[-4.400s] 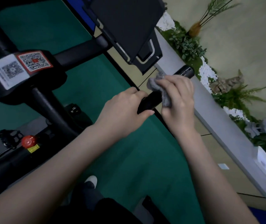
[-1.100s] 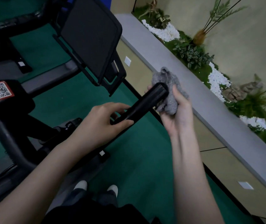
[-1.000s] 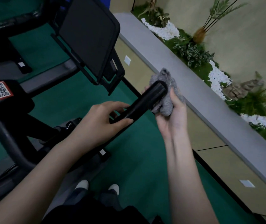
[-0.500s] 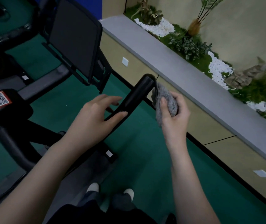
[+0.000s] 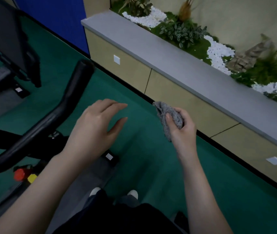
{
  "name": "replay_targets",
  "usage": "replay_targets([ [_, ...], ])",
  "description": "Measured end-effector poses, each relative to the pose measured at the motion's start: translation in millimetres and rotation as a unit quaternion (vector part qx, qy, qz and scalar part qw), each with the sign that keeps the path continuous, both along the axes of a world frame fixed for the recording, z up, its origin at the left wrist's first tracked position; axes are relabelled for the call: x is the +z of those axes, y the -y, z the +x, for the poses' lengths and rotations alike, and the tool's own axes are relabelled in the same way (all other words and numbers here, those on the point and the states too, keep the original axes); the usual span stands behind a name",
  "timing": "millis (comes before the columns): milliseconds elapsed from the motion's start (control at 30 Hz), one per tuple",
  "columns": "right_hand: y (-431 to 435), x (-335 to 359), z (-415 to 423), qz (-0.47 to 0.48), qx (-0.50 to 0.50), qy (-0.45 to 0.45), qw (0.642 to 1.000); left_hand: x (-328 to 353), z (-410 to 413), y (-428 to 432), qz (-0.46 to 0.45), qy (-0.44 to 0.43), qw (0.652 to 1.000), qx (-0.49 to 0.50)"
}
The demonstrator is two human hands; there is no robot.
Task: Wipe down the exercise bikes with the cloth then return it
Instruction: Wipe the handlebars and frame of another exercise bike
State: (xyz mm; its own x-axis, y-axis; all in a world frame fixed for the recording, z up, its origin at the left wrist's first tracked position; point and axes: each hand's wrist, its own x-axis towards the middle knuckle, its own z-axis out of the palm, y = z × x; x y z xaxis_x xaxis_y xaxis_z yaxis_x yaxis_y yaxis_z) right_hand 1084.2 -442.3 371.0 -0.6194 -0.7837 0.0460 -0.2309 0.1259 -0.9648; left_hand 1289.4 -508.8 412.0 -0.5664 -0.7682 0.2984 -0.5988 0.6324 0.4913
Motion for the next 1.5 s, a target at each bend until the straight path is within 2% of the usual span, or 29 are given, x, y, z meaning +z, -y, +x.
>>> replay_targets([
  [200, -53.5, -11.2, -55.2, 0.004, -0.070, -0.022, 0.997, -34.8, -82.0, -13.6, 0.051, 0.106, 0.989, -0.092],
  [400, -100.5, -25.1, -98.7, 0.047, -0.144, -0.052, 0.987, -70.4, -147.4, -18.7, 0.075, 0.192, 0.962, -0.177],
  [700, -118.9, -45.8, -147.1, 0.103, -0.191, -0.063, 0.974, -110.6, -210.0, -1.2, 0.089, 0.277, 0.929, -0.229],
  [967, -39.9, -53.7, -208.8, 0.130, -0.096, -0.126, 0.979, -148.8, -280.0, 58.5, 0.130, 0.320, 0.911, -0.225],
  [1300, 58.0, -60.8, -288.7, 0.122, -0.028, -0.095, 0.988, -170.9, -327.3, 152.7, 0.191, 0.341, 0.908, -0.148],
  [1500, 112.7, -71.1, -324.3, 0.117, 0.054, -0.073, 0.989, -180.5, -319.8, 176.8, 0.218, 0.325, 0.919, -0.054],
])
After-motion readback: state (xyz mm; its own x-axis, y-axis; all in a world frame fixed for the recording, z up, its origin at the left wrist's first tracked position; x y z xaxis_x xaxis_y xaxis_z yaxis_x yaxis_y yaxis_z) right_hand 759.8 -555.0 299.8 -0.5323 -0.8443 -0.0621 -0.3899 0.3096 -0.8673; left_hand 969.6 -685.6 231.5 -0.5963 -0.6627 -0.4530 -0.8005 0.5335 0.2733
